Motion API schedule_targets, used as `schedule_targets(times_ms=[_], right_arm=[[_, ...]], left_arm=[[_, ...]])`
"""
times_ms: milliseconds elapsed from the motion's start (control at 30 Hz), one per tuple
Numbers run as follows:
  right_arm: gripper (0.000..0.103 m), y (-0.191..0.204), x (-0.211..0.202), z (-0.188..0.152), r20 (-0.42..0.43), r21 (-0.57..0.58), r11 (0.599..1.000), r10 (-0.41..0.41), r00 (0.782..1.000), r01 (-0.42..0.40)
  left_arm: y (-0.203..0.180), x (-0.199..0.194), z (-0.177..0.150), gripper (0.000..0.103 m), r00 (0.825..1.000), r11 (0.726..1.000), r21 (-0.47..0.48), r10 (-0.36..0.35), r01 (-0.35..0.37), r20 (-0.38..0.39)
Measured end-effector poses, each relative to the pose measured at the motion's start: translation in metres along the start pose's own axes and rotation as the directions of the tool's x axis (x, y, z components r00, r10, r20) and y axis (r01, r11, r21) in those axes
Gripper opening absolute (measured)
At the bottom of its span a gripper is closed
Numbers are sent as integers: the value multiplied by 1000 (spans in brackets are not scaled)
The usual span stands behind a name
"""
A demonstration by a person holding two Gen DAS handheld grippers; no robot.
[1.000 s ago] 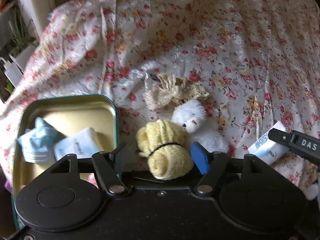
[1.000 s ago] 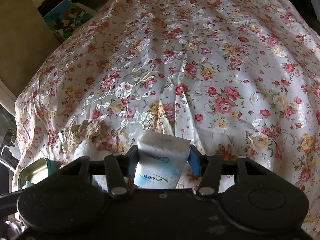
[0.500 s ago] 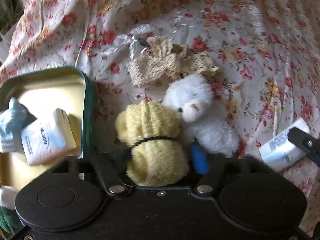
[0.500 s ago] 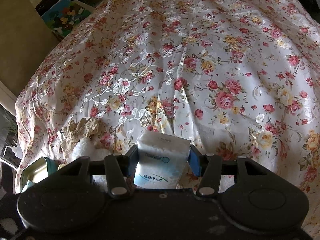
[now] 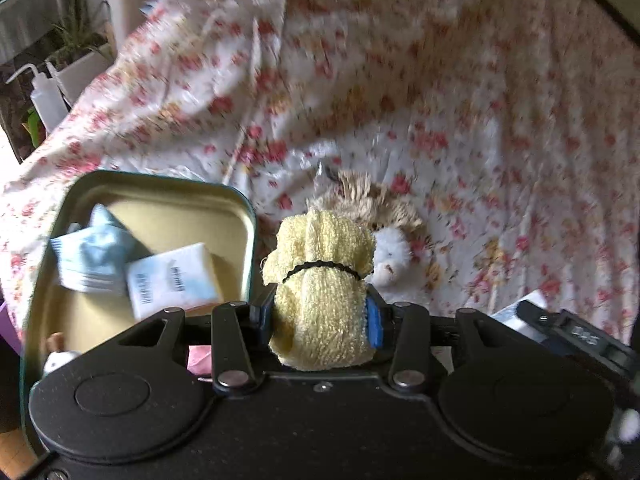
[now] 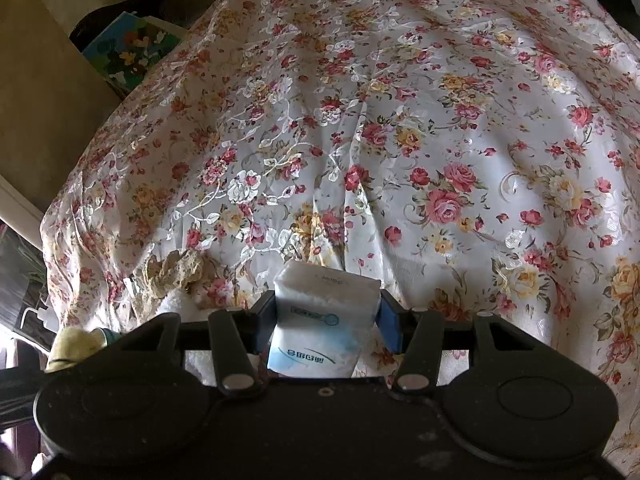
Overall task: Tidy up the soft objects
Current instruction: 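Carry the yellow sponge into the gold tray and open the left tool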
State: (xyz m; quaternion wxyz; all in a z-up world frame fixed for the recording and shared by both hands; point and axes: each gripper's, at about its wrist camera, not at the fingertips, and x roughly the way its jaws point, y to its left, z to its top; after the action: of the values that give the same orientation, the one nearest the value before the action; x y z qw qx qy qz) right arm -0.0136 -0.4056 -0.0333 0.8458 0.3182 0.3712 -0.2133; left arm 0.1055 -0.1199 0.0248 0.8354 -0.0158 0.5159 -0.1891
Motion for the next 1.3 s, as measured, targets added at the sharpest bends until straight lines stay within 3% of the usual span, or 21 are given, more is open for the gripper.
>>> schedule_targets(times_ms=[233,467,700,933,1067,1167,1300], right_arm=[[52,1,-9,-1,28,-3,1000,8,1000,-8],[52,10,-18,-4,69,-35,999,14,997,-11],[52,28,-26,-12,85,-89,996,40,996,-33],[52,46,-32,-20,85,-131,991,47,995,-36],[52,58,-35,-25,95,-167,985,50,994,-33],[52,65,-36,-29,80,-187,980,77,994,-61],[52,79,-37,-37,61,-220,970,120,991,-104]], left_arm=[[35,-43,4,43,996,999,-11,38,-37,76],[78,-62,-2,43,994,996,-45,76,-73,79],[99,-67,-16,43,996,996,-21,82,-81,38],[104,-55,-32,44,998,999,27,29,-28,-56],[101,-47,-37,52,996,995,90,59,-52,-74],[101,-48,-38,55,994,987,130,100,-93,-44],[113,-56,-33,61,995,991,96,99,-97,-16]])
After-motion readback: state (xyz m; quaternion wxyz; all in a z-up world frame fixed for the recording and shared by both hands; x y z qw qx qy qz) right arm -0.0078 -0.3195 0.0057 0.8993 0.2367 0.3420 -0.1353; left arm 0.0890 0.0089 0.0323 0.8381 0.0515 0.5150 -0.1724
